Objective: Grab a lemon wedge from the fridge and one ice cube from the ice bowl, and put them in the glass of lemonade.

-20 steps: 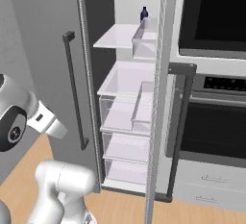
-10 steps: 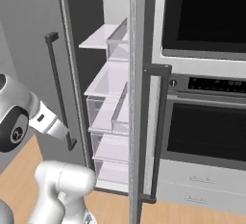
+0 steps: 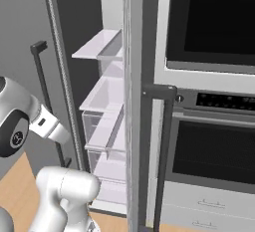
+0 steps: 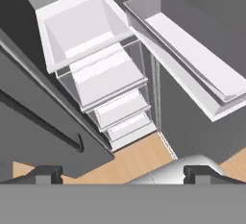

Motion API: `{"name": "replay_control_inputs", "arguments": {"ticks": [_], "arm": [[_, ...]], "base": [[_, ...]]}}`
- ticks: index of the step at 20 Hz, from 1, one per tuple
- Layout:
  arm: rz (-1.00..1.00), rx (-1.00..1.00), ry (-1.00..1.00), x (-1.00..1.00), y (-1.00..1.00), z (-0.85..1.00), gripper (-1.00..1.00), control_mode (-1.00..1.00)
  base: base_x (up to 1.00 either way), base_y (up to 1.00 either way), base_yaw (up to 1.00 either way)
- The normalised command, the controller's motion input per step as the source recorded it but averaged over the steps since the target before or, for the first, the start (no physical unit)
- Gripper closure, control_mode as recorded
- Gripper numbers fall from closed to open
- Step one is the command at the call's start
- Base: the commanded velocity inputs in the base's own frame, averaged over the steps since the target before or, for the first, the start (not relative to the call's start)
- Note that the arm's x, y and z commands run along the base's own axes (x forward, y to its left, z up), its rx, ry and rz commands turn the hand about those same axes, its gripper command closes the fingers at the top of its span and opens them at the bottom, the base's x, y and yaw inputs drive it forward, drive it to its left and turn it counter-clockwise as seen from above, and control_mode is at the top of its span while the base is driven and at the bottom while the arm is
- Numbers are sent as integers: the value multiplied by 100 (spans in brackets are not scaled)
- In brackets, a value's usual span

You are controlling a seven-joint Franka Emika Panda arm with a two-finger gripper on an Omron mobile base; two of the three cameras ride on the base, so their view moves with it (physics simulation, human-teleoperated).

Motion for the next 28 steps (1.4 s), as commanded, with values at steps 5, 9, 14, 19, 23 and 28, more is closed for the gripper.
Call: {"name": "replay_control_inputs", "arguments": {"ticks": [5,9,14,19,23,28], "arm": [[0,0,0,0,0,0,-100,100],[0,0,0,0,0,0,-100,100],[0,0,0,0,0,0,-100,100],[0,0,-1,19,-13,0,-100,-100],[5,0,-3,11,-9,9,-100,-100],[15,-11,-6,15,0,13,-100,-100]], "base": [[63,-1,0],[64,-4,0],[50,-14,0],[9,-3,0],[0,0,0],[0,0,0]]}}
